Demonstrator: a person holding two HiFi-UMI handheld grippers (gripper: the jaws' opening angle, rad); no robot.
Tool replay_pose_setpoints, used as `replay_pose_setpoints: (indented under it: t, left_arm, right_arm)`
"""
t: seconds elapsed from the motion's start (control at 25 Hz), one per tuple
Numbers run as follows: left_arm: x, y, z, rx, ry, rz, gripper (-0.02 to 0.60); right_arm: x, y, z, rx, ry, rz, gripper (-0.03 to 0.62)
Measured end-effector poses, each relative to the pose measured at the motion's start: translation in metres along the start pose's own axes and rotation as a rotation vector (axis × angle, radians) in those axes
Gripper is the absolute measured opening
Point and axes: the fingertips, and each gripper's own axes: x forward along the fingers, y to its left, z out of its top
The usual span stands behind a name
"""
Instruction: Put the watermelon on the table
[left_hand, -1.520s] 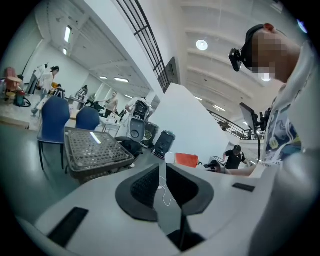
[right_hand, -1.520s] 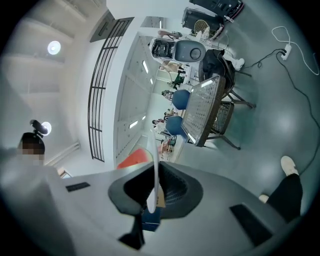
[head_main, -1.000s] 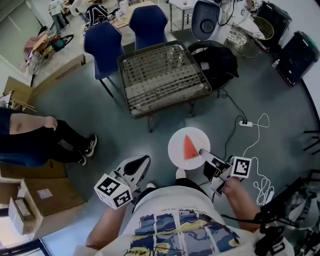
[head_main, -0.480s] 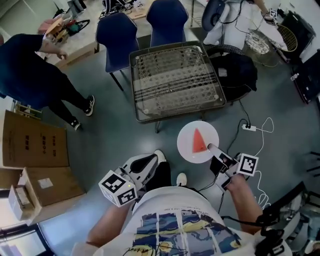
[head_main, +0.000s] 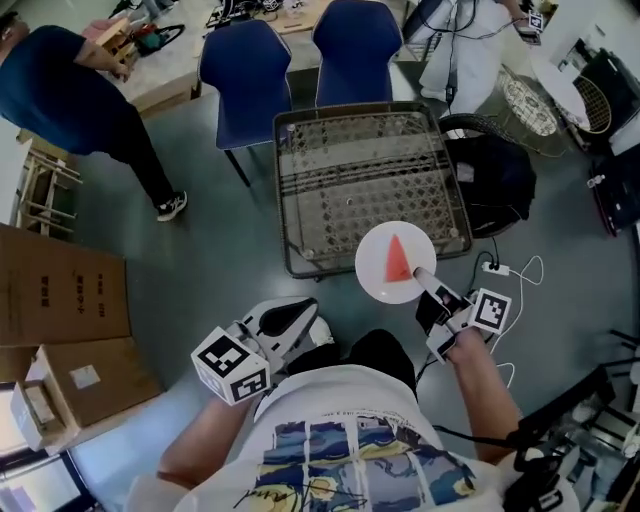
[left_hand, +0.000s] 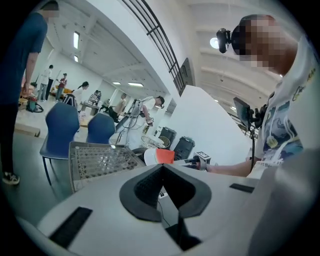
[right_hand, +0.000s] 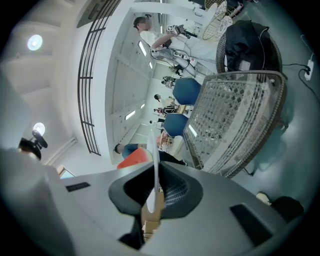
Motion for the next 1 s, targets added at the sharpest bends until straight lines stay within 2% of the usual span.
replay_pose_setpoints:
  t: [0.28,0.48,0.72,1.0]
  left_arm:
    - [0.019,0.075,0.035,-0.055,-0.014,0.087,0.008]
    - [0.034,0.085,0.047,-0.09,-0.04,0.186,0.008]
    - [0.076,0.123,0.084,-0.126,-0.077,0.312,0.008]
    - [0.086,0.136,0.096,-0.161,-0.09,0.446,0.008]
  right_arm:
    - [0.112,-0.042,0.068,0.047,0.065,-0.029,0.025]
    - [0.166,-0.077,0.097,0.017,0.169,-0.036,0.025]
    - [0.248,-0.128,0.153,0.028,0.266,-0.075,0.025]
    - [0.322,-0.18,0.179,0.058,0.336,-0.1,0.025]
